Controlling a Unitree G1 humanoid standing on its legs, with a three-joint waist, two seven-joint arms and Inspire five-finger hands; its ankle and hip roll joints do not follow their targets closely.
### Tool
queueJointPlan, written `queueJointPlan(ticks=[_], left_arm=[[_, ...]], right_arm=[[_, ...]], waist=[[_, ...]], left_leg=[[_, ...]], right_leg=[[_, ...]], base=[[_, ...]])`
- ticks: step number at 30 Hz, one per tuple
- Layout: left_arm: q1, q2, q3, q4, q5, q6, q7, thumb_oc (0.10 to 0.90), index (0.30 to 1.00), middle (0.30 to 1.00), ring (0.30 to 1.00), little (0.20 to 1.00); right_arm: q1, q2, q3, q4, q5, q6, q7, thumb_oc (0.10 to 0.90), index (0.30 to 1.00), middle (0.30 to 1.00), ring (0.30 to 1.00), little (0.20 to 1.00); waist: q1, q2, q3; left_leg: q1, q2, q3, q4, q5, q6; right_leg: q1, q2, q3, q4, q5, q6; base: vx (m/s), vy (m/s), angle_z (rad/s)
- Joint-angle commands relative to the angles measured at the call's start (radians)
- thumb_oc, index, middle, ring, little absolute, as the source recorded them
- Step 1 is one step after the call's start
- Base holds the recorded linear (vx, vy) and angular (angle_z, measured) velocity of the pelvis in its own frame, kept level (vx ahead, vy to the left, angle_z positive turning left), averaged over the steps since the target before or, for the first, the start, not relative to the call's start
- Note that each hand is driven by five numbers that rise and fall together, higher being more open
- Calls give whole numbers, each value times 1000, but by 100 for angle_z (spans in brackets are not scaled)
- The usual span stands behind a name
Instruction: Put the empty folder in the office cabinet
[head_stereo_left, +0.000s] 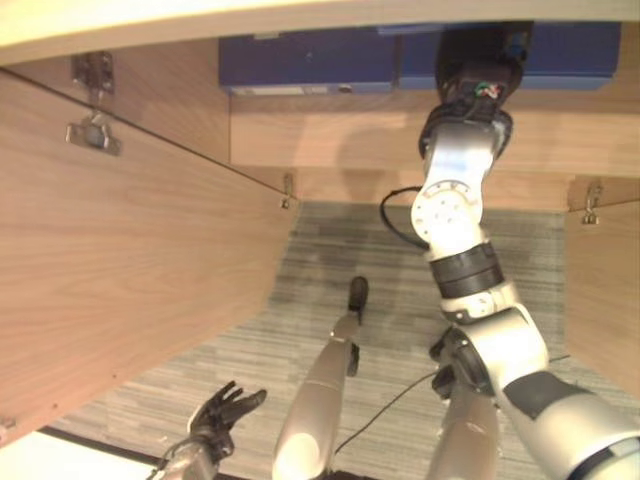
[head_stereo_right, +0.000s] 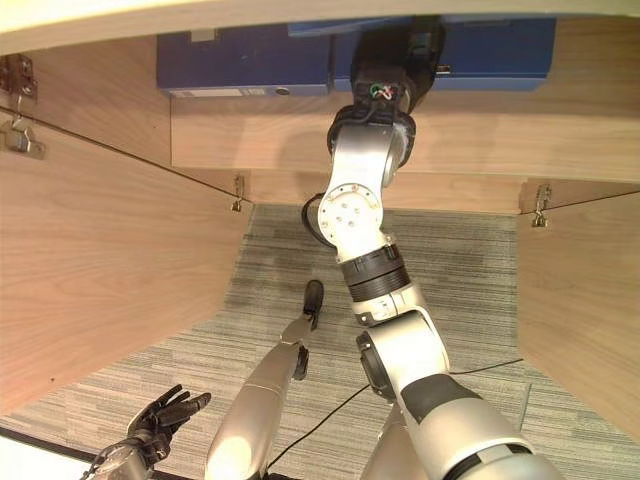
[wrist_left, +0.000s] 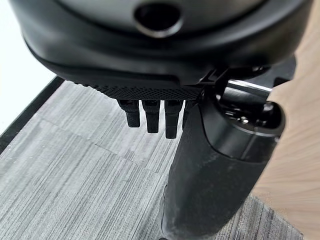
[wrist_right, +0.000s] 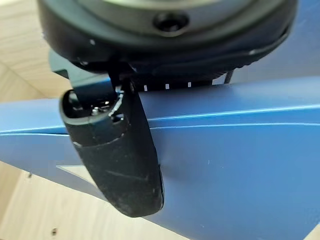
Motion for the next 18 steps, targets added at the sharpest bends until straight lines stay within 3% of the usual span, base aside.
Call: queueJointPlan(ticks=[1, 18], left_arm=[[69, 70, -18, 56, 24, 0, 26, 800, 900, 900, 900, 900], [61, 71, -49, 30, 38, -8, 38, 800, 900, 900, 900, 900]], right_arm=[[-175, -43, 88, -27, -55, -7, 113, 800, 900, 900, 900, 900], [-161, 46, -15, -135, -123, -132, -5, 800, 900, 900, 900, 900]], waist=[[13, -32, -41], [10, -11, -29]], left_leg=[[12, 27, -13, 45, -157, -50], [9, 21, -17, 40, -154, -47]], right_leg=[[5, -3, 82, -70, 27, 65], [1, -1, 83, -71, 25, 65]], base=[[0, 0, 0], [0, 0, 0]])
